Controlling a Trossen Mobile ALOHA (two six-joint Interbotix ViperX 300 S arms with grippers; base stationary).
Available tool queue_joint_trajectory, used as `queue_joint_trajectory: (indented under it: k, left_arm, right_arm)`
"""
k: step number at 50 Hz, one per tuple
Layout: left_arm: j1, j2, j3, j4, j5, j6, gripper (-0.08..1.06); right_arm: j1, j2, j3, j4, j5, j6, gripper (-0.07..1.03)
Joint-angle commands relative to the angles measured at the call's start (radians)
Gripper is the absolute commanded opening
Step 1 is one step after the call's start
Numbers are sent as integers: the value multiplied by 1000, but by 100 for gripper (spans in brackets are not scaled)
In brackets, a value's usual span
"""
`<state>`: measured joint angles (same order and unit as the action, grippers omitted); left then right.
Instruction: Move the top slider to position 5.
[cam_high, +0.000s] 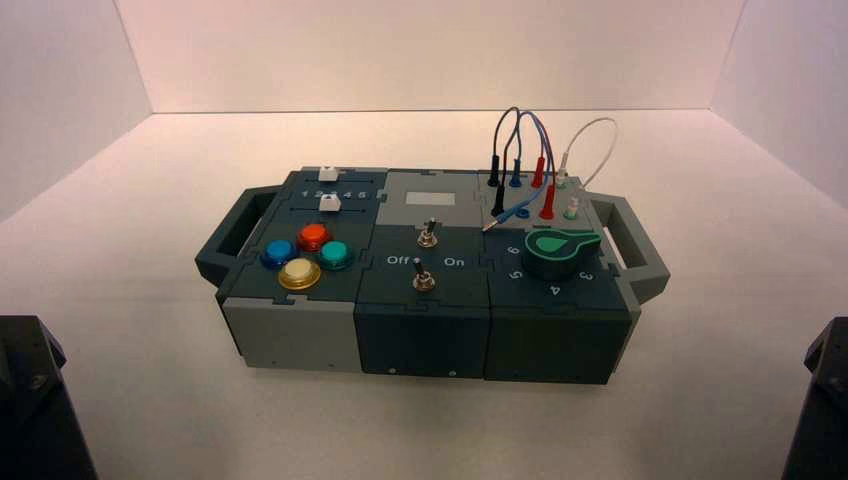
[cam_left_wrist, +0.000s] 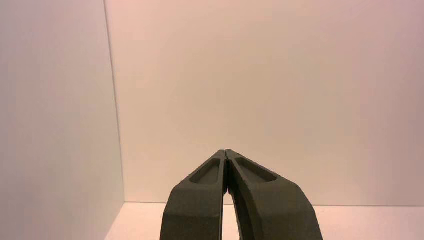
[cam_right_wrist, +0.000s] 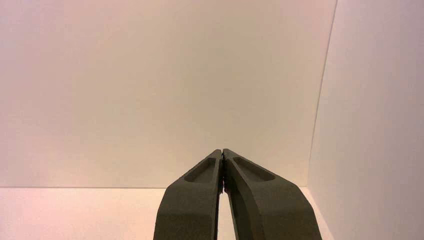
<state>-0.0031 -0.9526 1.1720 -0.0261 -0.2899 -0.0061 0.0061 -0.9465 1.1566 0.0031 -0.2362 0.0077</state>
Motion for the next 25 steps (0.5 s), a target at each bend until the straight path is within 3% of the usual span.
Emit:
queue_joint_trajectory:
  k: [1, 25]
  left_arm:
    - [2, 5, -28, 0, -6, 2, -3]
    - [2, -5, -25, 0, 0, 3, -3]
  right_arm:
    - [2, 5, -31, 2, -5, 3, -2]
    - [2, 6, -29, 2, -2, 3, -2]
